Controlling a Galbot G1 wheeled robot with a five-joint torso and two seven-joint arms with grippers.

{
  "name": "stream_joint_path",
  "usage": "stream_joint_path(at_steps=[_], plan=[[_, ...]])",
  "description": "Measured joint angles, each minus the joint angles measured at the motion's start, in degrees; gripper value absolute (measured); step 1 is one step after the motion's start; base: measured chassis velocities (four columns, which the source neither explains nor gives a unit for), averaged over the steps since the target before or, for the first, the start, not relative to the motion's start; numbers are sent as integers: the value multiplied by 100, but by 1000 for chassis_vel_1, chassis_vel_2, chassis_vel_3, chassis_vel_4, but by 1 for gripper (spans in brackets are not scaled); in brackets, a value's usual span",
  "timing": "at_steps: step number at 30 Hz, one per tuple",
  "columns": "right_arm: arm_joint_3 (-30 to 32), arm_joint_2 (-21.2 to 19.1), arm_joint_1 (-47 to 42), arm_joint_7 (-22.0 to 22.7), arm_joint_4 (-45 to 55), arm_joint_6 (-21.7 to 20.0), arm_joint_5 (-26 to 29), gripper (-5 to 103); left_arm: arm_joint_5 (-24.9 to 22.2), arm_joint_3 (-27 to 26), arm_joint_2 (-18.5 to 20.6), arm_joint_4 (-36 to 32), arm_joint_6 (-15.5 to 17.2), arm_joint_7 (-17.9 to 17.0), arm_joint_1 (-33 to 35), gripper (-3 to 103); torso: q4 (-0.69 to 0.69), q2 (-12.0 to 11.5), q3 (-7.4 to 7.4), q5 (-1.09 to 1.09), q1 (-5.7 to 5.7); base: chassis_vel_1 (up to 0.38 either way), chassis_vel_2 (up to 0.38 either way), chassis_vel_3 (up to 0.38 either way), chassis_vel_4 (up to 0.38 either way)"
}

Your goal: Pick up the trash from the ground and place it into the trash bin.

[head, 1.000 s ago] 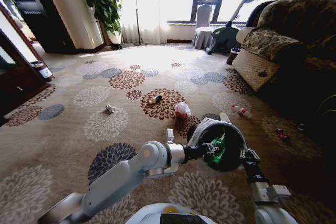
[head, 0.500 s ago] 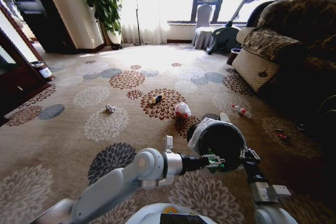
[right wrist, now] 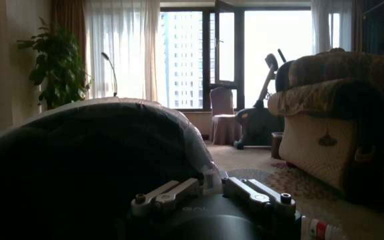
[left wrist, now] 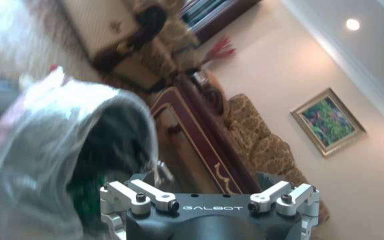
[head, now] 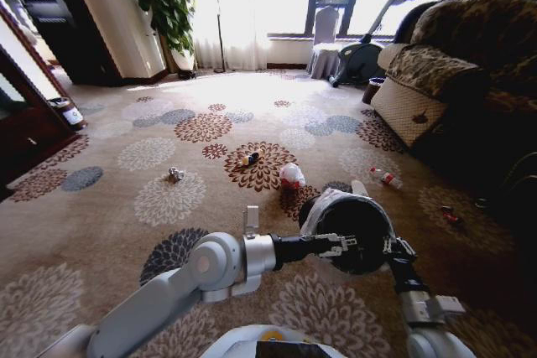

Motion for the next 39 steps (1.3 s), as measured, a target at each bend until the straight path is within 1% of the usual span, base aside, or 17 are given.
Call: stream_joint_path(at_steps=[1, 3, 4, 7, 8, 9, 10, 11, 14, 15, 18, 19, 22, 23, 27, 32, 39], plan=[[0, 0, 0, 0, 0, 0, 0, 0, 0, 0, 0, 0, 0, 0, 0, 100, 0, 0, 0, 0, 0, 0, 0, 0, 0], [0, 0, 0, 1, 0, 0, 0, 0, 1209, -422, 288, -215, 34, 614, 160, 100, 0, 0, 0, -1, 0, 0, 0, 0, 0], [0, 0, 0, 1, 0, 0, 0, 0, 1209, -422, 288, -215, 34, 614, 160, 100, 0, 0, 0, -1, 0, 0, 0, 0, 0], [0, 0, 0, 0, 0, 0, 0, 0, 2705, -1061, 561, -268, -332, 1345, 511, 100, -1, 0, 0, -1, 0, 0, 0, 0, 0], [0, 0, 0, 0, 0, 0, 0, 0, 2705, -1061, 561, -268, -332, 1345, 511, 100, -1, 0, 0, -1, 0, 0, 0, 0, 0], [0, 0, 1, 0, 0, 0, 0, 0, 3920, -1532, 674, -184, -832, 1579, 905, 100, -1, 0, 0, 0, 0, 0, 0, 0, 0], [0, 0, 1, 0, 0, 0, 0, 0, 4798, -1948, 672, -27, -1184, 1573, 1275, 100, -1, 0, 0, -2, 0, 0, 0, 0, 0], [0, 0, 1, 0, 0, 0, 0, 0, 4798, -1948, 672, -27, -1184, 1573, 1275, 100, -1, 0, 0, -2, 0, 0, 0, 0, 0], [0, 0, 0, -1, 0, 0, 0, 0, 6594, -3291, 287, 446, -1591, 1426, 2531, 100, 0, 0, 1, -3, 0, 0, 0, 0, 0], [0, 0, 0, -1, 0, 0, 0, 0, 6594, -3291, 287, 446, -1591, 1426, 2531, 100, 0, 0, 1, -3, 0, 0, 0, 0, 0], [0, 1, 0, 0, 0, 0, 0, 0, 7519, -4366, -389, 850, -1983, 1448, 3349, 100, 1, 0, 0, -2, 0, 0, 0, 0, 0], [0, 1, 0, 0, 0, 0, 0, 0, 7519, -4366, -389, 850, -1983, 1448, 3349, 100, 1, 0, 0, -2, 0, 0, 0, 0, 0], [0, 0, 0, 0, 0, 0, 0, 0, 7740, -5074, -1268, 1059, -2293, 1442, 4114, 100, 1, 0, 0, -1, 0, 0, 0, 0, 0], [0, 0, 0, 0, 0, 0, 0, 0, 7740, -5074, -1268, 1059, -2293, 1442, 4114, 100, 1, 0, 0, -1, 0, 0, 0, 0, 0], [0, 0, 0, -1, 0, 0, 0, 0, 7988, -5311, -2081, 1354, -2607, 1554, 4604, 100, 0, 0, 0, 0, 0, 0, 0, 0, 0], [-9, -12, 22, 0, -6, -6, 0, 0, 8227, -5180, -2348, 1651, -3184, 1956, 4913, 100, -1, 0, 0, -1, 0, 0, 0, 0, 0], [-384, -438, 744, 0, -325, -386, 88, 0, 8107, -5027, -2473, 1416, -3154, 2008, 4896, 100, 0, 0, 0, 3, 0, 0, 0, 0, 0]])
